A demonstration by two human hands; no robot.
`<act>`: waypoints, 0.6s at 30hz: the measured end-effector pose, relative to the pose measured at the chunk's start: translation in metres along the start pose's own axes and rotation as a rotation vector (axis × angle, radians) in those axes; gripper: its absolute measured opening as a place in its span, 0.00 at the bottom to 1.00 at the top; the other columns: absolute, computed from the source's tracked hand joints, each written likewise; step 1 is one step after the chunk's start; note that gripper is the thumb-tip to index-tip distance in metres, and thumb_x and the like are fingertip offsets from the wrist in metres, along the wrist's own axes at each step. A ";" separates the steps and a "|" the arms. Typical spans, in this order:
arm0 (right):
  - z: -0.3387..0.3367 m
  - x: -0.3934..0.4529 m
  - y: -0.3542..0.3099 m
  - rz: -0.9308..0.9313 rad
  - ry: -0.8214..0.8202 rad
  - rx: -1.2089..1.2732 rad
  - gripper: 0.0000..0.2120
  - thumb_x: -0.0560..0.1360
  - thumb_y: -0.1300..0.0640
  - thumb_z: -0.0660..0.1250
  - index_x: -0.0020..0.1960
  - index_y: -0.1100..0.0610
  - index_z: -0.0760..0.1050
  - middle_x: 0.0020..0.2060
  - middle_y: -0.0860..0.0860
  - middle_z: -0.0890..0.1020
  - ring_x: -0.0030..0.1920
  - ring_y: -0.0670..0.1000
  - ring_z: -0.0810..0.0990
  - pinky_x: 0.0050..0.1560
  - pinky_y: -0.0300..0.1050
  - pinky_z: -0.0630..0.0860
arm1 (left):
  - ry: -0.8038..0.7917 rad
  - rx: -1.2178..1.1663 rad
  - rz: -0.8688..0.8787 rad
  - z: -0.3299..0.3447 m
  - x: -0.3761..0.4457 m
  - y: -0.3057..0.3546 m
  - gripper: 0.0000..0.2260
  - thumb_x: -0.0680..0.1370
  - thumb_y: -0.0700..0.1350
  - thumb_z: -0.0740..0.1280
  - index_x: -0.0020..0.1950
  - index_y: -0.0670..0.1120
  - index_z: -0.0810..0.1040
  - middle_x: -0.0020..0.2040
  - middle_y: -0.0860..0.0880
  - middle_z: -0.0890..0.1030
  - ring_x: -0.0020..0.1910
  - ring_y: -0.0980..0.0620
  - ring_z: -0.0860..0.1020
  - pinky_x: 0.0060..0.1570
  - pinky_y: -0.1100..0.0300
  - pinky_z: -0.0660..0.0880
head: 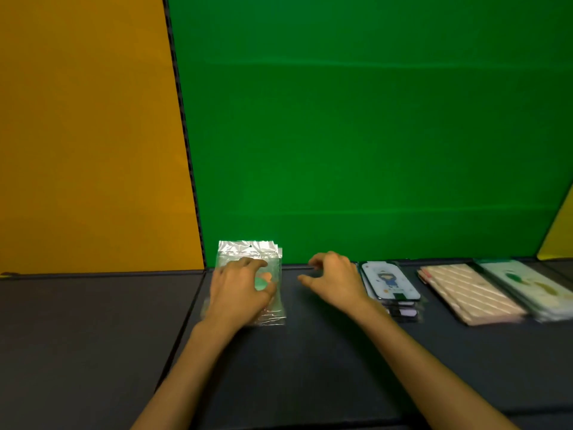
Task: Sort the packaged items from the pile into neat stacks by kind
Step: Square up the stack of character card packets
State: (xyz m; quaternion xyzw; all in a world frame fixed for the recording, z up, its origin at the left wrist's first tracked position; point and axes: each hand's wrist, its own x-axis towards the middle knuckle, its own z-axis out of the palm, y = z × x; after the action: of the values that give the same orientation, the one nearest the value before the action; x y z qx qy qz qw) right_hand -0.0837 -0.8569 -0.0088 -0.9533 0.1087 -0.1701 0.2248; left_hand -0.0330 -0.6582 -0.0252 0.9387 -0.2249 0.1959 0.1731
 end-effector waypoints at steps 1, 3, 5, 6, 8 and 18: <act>-0.009 0.001 0.012 0.008 0.003 -0.020 0.23 0.71 0.41 0.72 0.61 0.51 0.78 0.59 0.50 0.81 0.59 0.53 0.79 0.59 0.49 0.76 | -0.017 0.002 0.028 0.003 0.001 0.013 0.26 0.72 0.64 0.61 0.66 0.55 0.77 0.64 0.53 0.79 0.62 0.49 0.76 0.61 0.51 0.70; -0.028 0.001 0.038 0.033 0.005 -0.051 0.22 0.72 0.43 0.71 0.62 0.52 0.78 0.59 0.51 0.80 0.60 0.54 0.78 0.59 0.50 0.76 | -0.048 0.013 0.068 0.010 0.003 0.039 0.26 0.73 0.65 0.61 0.68 0.55 0.75 0.65 0.53 0.78 0.63 0.48 0.75 0.63 0.50 0.69; -0.046 -0.002 0.064 0.047 0.028 -0.078 0.19 0.72 0.45 0.71 0.60 0.53 0.79 0.57 0.53 0.80 0.59 0.55 0.78 0.57 0.49 0.76 | -0.062 0.018 0.085 0.018 0.005 0.063 0.27 0.73 0.66 0.59 0.68 0.55 0.75 0.65 0.53 0.78 0.64 0.49 0.74 0.64 0.51 0.68; -0.054 -0.003 0.077 0.054 0.040 -0.086 0.18 0.72 0.45 0.71 0.58 0.53 0.80 0.56 0.53 0.81 0.58 0.56 0.79 0.56 0.48 0.75 | -0.065 0.022 0.090 0.021 0.007 0.075 0.27 0.74 0.66 0.59 0.68 0.55 0.75 0.65 0.53 0.78 0.64 0.49 0.74 0.64 0.51 0.68; -0.070 -0.006 0.102 0.076 0.045 -0.101 0.17 0.72 0.46 0.71 0.57 0.52 0.80 0.56 0.54 0.80 0.58 0.57 0.78 0.54 0.48 0.74 | -0.083 0.042 0.094 0.026 0.010 0.100 0.27 0.74 0.66 0.58 0.69 0.55 0.74 0.66 0.52 0.77 0.65 0.48 0.74 0.64 0.51 0.68; -0.095 -0.008 0.173 0.086 -0.125 -0.077 0.14 0.68 0.43 0.73 0.39 0.53 0.77 0.38 0.49 0.80 0.41 0.51 0.78 0.35 0.42 0.70 | -0.236 0.079 -0.014 0.062 0.025 0.189 0.31 0.75 0.69 0.56 0.70 0.52 0.73 0.66 0.46 0.76 0.66 0.44 0.71 0.65 0.45 0.66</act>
State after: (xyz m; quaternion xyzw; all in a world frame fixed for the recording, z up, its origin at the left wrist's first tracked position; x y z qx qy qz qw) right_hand -0.1488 -1.0435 -0.0121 -0.9644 0.1417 -0.0961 0.2014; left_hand -0.0875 -0.8512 -0.0228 0.9628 -0.2292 0.0916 0.1096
